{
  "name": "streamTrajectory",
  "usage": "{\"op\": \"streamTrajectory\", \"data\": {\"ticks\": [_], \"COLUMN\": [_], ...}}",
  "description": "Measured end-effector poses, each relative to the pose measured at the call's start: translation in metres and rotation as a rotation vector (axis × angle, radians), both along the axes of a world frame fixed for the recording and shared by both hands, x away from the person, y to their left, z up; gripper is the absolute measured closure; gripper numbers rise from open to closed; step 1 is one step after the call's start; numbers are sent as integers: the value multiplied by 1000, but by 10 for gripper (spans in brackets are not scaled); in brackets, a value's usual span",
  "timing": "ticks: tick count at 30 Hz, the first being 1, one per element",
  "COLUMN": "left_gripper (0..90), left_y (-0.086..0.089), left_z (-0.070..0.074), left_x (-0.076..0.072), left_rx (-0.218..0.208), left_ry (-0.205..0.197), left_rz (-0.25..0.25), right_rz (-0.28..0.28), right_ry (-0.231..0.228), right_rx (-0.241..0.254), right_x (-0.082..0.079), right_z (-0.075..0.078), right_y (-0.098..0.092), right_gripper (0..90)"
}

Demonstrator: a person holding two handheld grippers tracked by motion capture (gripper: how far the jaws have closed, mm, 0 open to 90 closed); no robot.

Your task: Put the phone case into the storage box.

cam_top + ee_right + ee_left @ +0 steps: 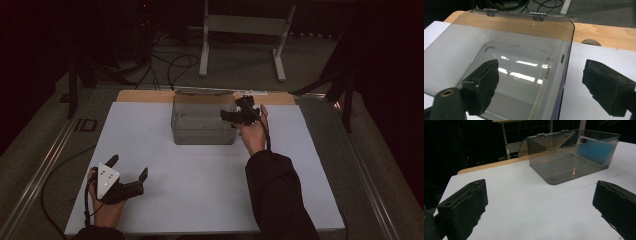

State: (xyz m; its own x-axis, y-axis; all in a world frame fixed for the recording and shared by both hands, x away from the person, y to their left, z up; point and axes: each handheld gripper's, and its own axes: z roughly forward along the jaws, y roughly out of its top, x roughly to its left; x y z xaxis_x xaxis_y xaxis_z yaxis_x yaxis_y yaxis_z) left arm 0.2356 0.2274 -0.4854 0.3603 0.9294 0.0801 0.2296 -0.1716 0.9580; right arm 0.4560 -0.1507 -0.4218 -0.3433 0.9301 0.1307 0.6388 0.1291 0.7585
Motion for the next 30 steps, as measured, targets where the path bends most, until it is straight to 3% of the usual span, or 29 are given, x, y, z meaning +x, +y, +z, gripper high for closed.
{"op": "streamTrajectory", "data": {"ticks": [4,15,30], "left_gripper": [7,6,2], "left_y": [0,0,1], "left_z": [0,0,-1], "left_x": [0,1,4], "left_rx": [2,1,6], "left_ry": [1,15,48], "left_rz": [-1,4,18], "right_rz": [13,41,95], "right_ry": [-3,-54,-96], "right_rx": [1,-51,-62], "right_x": [-3,-18,-42], "right_z": [0,5,5], "right_y": [-3,-4,-16], "right_gripper": [137,86,79]}}
